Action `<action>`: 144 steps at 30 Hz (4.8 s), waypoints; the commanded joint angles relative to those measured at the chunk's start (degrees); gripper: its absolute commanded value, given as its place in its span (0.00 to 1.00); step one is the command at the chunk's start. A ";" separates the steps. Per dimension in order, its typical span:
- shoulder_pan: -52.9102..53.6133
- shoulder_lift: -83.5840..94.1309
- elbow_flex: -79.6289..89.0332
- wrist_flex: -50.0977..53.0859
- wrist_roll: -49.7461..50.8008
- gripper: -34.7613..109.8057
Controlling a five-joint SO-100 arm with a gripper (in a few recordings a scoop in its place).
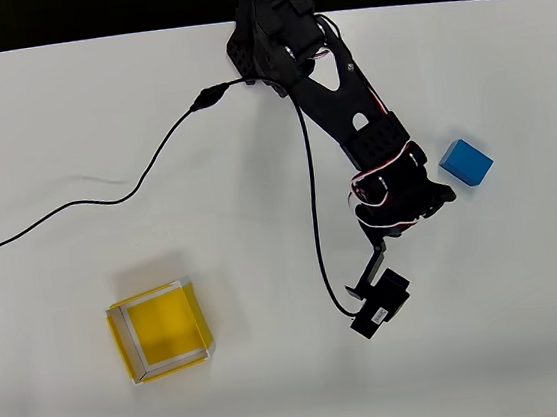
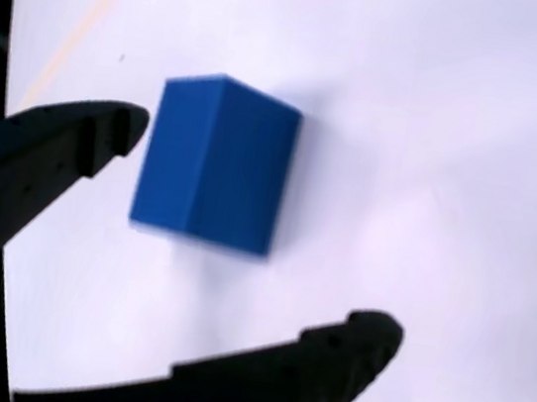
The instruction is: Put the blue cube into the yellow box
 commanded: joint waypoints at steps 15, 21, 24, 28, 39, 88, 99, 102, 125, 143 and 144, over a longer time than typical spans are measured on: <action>-20.13 -12.13 -15.12 -1.85 8.70 0.57; -20.92 -14.77 -15.21 -2.64 9.49 0.57; -20.92 -16.52 -15.64 -2.90 9.23 0.56; -21.01 -18.63 -16.44 -3.43 9.23 0.55; -21.45 -22.15 -17.58 -5.19 9.49 0.46; 53.88 9.76 -8.00 -13.54 -26.10 0.36; 59.94 -3.87 -23.82 -21.80 -26.81 0.36; 60.56 -7.73 -27.77 -23.73 -26.63 0.36; 63.28 -26.10 -35.33 -26.10 -22.15 0.36; 67.24 -28.56 -34.72 -31.55 -21.36 0.49; 67.06 -27.60 -34.72 -31.73 -21.80 0.50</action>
